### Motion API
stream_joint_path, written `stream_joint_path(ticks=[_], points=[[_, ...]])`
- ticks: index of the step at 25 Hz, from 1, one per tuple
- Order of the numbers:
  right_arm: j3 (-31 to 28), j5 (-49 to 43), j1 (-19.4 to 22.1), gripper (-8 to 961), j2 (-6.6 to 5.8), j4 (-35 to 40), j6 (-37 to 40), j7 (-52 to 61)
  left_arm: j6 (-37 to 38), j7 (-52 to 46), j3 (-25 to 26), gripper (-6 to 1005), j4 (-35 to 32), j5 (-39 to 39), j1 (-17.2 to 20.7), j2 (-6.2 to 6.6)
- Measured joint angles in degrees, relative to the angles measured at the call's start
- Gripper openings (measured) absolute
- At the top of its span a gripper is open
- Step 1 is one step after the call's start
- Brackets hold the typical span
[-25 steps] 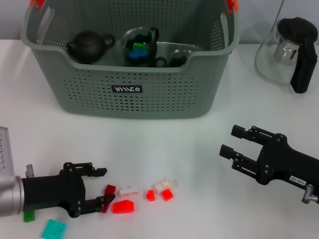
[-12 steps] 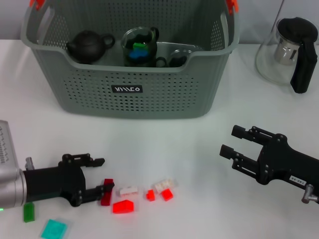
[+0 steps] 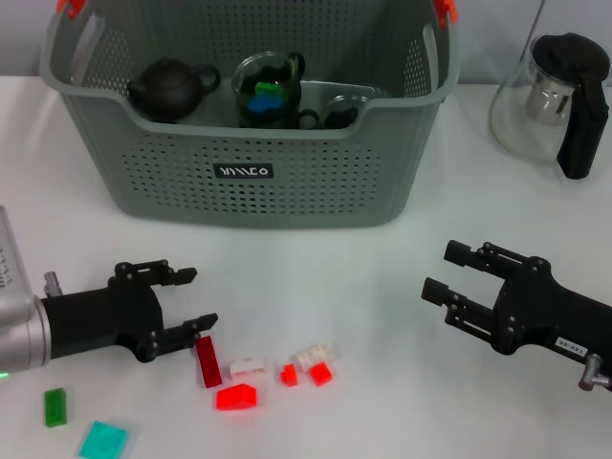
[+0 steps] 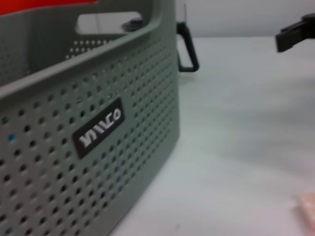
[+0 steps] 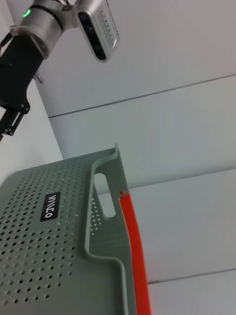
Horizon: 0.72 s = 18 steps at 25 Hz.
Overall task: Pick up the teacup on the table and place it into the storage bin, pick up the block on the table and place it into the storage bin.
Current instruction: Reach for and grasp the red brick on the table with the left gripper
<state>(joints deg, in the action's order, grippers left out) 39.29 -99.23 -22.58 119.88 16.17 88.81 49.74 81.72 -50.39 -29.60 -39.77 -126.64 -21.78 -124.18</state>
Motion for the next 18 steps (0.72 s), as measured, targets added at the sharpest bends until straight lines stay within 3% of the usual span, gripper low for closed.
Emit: stream_joint_path(ticks=[8, 18], points=[[0.0, 0.0, 0.1, 638, 0.0, 0.0, 0.2, 0.0, 8.2, 0.1, 0.1, 637, -2.3, -1.0, 2.7, 0.02], [0.0, -0.1, 0.1, 638, 0.0, 0.0, 0.4, 0.0, 8.4, 0.3, 1.9, 662, -1.8, -1.0, 4.8, -0.3]])
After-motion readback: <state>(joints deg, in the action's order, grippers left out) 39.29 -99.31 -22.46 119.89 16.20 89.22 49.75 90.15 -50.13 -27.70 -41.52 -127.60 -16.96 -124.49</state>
